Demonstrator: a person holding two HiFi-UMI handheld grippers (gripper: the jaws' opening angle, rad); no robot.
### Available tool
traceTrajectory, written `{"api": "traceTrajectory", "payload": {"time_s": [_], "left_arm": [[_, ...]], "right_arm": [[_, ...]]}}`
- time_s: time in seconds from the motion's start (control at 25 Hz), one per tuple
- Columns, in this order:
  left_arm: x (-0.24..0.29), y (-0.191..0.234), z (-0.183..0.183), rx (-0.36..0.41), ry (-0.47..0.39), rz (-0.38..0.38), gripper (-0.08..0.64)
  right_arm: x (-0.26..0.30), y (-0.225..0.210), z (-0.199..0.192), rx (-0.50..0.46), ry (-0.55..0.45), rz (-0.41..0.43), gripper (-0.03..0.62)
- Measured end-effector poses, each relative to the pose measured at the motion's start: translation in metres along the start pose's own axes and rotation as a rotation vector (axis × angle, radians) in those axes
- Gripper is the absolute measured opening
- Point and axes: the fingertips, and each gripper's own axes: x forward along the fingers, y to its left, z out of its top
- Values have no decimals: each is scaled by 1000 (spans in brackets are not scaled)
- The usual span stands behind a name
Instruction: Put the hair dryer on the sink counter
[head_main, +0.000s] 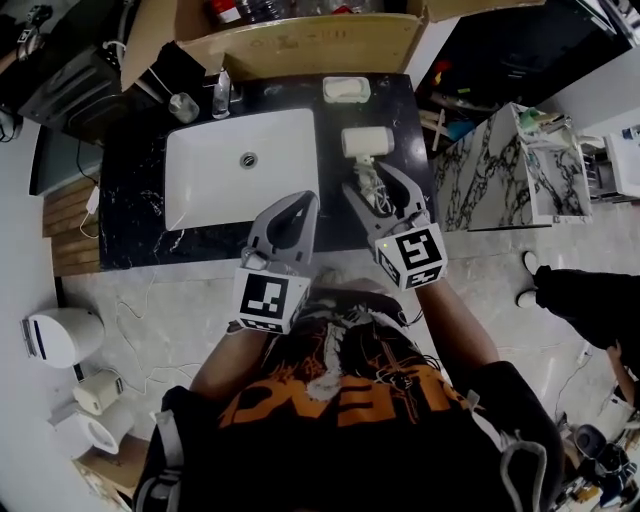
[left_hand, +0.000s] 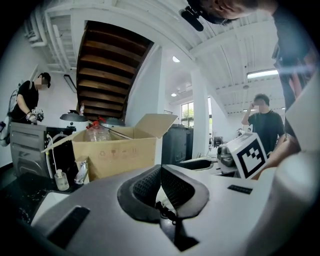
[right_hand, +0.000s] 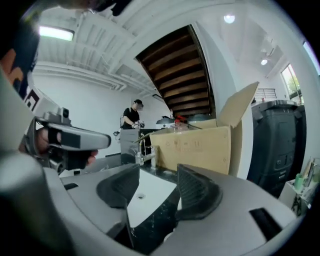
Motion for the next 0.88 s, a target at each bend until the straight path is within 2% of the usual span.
{"api": "traceTrajectory", "payload": {"time_s": [0.32, 0.56, 0.64, 0.72, 0.88], "left_arm": [[-11, -7, 35, -4, -72, -6, 21], [-19, -15, 56, 3, -124, -23, 21], [-21, -17, 59, 3, -136, -28, 21], [-23, -19, 60, 2, -136, -32, 21], [-29, -22, 65, 0, -150, -38, 21]], "right_arm": [[-38, 16, 73, -37, -200, -12, 174], [-61, 19, 100, -40, -274, -41, 122], [-66, 18, 105, -36, -291, -59, 82], [-69, 18, 108, -33, -298, -72, 16], [-71, 24, 110, -29, -294, -70, 14]]}}
